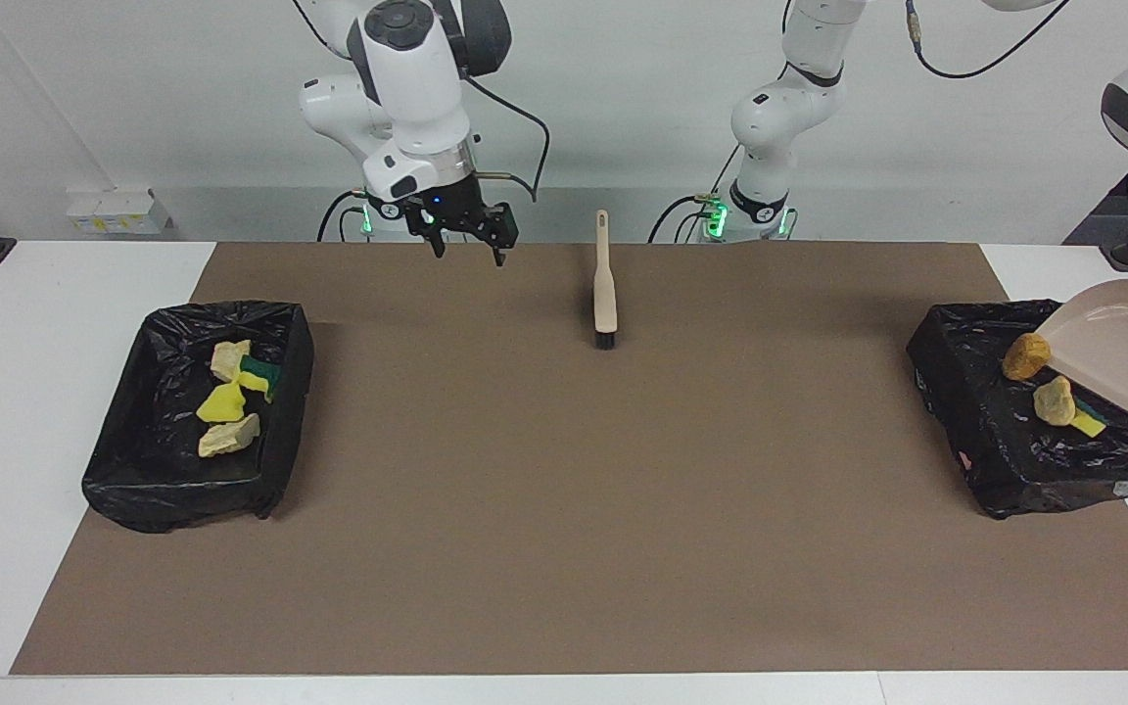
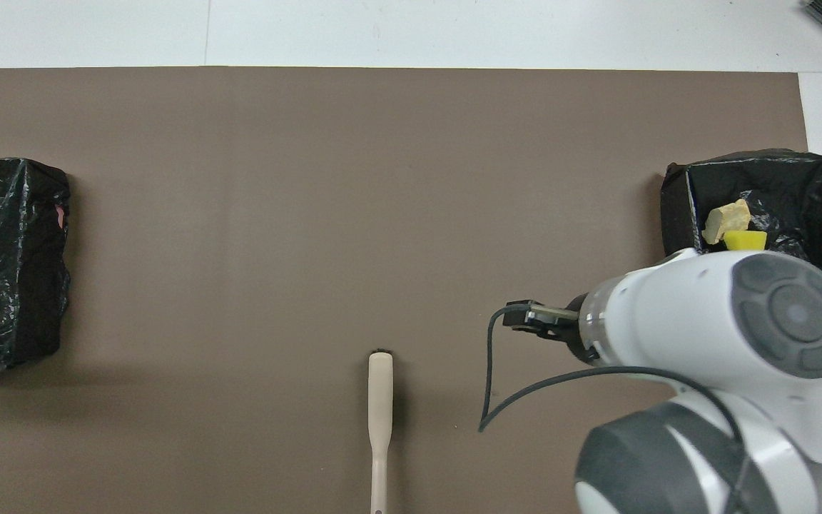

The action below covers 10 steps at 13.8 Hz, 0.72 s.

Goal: Sweep and dump trash in bin

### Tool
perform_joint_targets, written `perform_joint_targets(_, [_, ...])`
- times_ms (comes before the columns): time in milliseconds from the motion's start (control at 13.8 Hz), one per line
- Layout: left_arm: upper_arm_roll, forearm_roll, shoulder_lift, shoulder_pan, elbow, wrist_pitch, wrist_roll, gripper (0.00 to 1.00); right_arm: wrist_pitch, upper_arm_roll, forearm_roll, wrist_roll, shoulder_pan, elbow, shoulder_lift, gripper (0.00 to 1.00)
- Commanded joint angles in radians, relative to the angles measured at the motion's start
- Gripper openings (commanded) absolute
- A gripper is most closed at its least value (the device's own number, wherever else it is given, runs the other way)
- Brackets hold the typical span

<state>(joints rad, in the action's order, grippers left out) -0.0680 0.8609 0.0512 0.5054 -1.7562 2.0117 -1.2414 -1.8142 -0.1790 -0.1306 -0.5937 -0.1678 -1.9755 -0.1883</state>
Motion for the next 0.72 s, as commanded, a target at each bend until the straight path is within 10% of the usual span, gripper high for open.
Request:
perform_joint_targets(0, [0.01,0.027,0.021,-0.008,0.055,-0.014,-0.032,0.0,0.088,-0.011,0.028,0.095,0.08,0.136,0.055,1.0])
perform_joint_targets(507, [-0.016,0.012,-0.033,-0.057,0.135,-0.091,-0.197,0.0,0.265,-0.005,0.172,0.159,0.16,0.412,0.188,1.0])
perform_joint_targets(652, [-0.029,-0.165,-0.056,-0.058,0.135,-0.103,-0.188,0.0,0.279,-0.002,0.172,0.186,0.178,0.443,0.197,1.0])
